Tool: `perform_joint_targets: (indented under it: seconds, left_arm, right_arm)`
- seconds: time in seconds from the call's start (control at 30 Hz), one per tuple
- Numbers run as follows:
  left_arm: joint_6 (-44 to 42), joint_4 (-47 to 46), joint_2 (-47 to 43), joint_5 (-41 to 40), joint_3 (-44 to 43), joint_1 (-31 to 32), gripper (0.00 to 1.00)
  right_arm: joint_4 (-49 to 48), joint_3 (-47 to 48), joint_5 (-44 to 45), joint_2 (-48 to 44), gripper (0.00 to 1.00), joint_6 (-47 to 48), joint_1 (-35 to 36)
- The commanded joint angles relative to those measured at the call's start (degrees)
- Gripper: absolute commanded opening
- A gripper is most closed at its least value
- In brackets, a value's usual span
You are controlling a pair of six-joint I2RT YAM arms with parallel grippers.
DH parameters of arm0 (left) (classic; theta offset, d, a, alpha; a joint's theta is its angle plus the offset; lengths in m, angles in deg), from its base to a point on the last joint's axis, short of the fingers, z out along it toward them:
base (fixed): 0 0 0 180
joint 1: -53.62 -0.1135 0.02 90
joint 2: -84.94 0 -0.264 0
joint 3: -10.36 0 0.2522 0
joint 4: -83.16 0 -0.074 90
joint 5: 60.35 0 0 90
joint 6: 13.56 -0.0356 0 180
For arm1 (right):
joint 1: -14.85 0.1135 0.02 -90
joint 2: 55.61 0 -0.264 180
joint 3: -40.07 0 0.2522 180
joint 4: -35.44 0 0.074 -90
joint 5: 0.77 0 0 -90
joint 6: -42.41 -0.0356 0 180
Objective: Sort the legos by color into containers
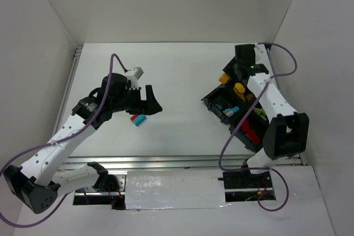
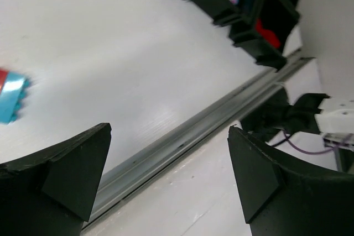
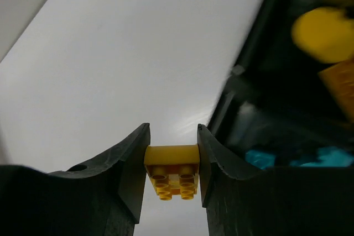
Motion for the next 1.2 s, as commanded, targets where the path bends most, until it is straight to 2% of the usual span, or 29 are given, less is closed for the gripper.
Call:
perform_joint_targets:
  seconds: [0.0, 0.1, 0.17, 0.4, 0.43, 0.5, 0.53, 0.6, 0.77, 0.9, 0.93, 1.0, 1.17]
  left_arm:
    - [-0.4, 6.2, -0.7, -8.7, -0.4, -0.2, 1.00]
    - [-0.8, 8.4, -1.0, -10.5, -0.8, -0.4, 0.99]
    - [-1.1, 10.2, -0.8, -12.1, -1.4, -0.6, 0.99]
    - [-1.6, 15.8, 1.6, -15.5, -2.3, -1.1, 1.00]
    - [-1.5, 15.9, 1.5, -16.0, -2.0, -1.0, 0.99]
    - [-0.7, 16.0, 1.3, -16.5, -1.6, -1.1, 0.99]
    - [-0.4, 16.0, 1.4, -16.5, -1.5, -1.2, 0.99]
    - [0.0, 15.8, 1.3, -16.7, -1.1, -1.3, 0.99]
    - [0.5, 16.3, 2.8, -18.0, -0.4, -1.9, 1.00]
    - [3.4, 18.1, 5.0, -21.1, 0.7, -2.6, 1.00]
    - [4.4, 19.0, 6.2, -21.8, 0.9, -2.9, 1.00]
    - [7.5, 19.5, 7.4, -23.0, 1.7, -3.9, 1.00]
    - [14.6, 19.0, 10.7, -27.0, 2.7, -5.1, 1.00]
  right_arm:
    - [14.8, 10.3, 23.3, 7.8, 0.00, 2.2, -3.6]
    - [17.7, 14.4, 26.7, 13.2, 0.00, 3.6, -7.0]
    - [16.0, 14.8, 27.2, 14.2, 0.00, 5.5, -8.8]
    - [16.4, 17.4, 26.7, 17.9, 0.18, 6.8, -10.0]
    - [16.3, 16.7, 26.5, 17.7, 0.39, 6.7, -10.0]
    - [14.9, 14.8, 26.3, 16.5, 0.65, 6.5, -10.0]
    - [14.7, 14.5, 26.2, 16.2, 0.65, 6.5, -10.0]
    - [14.7, 14.6, 25.7, 15.6, 0.76, 6.5, -10.0]
    - [16.7, 18.0, 24.2, 14.7, 0.83, 6.5, -10.0]
    - [15.2, 16.4, 17.7, 8.4, 0.85, 8.3, -6.9]
    - [14.3, 15.4, 16.3, 6.9, 0.99, 9.0, -4.5]
    - [13.1, 12.3, 12.3, 2.5, 1.00, 9.8, -2.0]
    - [12.1, 4.3, 5.8, -4.5, 1.00, 9.2, 10.2]
